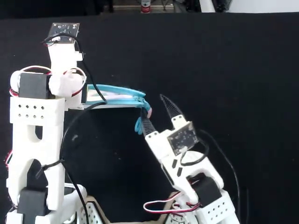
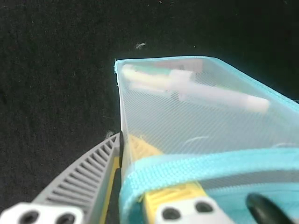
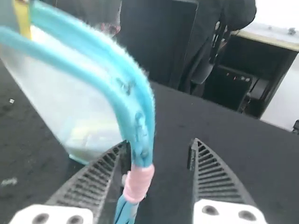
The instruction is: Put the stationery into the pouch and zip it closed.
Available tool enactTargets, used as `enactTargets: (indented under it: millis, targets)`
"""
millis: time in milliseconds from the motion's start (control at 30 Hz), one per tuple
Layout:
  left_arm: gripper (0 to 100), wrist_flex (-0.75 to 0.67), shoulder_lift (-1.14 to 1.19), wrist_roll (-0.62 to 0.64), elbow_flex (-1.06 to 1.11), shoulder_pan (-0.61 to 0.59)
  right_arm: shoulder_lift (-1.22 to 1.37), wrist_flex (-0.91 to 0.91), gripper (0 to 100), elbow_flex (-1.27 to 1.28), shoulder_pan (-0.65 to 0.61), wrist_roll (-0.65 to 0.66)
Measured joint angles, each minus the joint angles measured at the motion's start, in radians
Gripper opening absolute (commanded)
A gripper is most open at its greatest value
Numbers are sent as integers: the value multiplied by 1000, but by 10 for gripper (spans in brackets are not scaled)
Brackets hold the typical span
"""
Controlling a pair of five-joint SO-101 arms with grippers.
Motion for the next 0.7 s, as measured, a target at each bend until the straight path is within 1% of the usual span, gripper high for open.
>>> enactTargets:
  millis: [67, 133, 367, 700]
  targets:
    - [30, 0, 0, 0, 0, 0, 0, 0, 126, -8, 2, 0]
    - [30, 0, 0, 0, 0, 0, 0, 0, 109, -9, 2, 0]
    - [30, 0, 0, 0, 0, 0, 0, 0, 109, -9, 2, 91]
    - [30, 0, 0, 0, 0, 0, 0, 0, 106, -9, 2, 123]
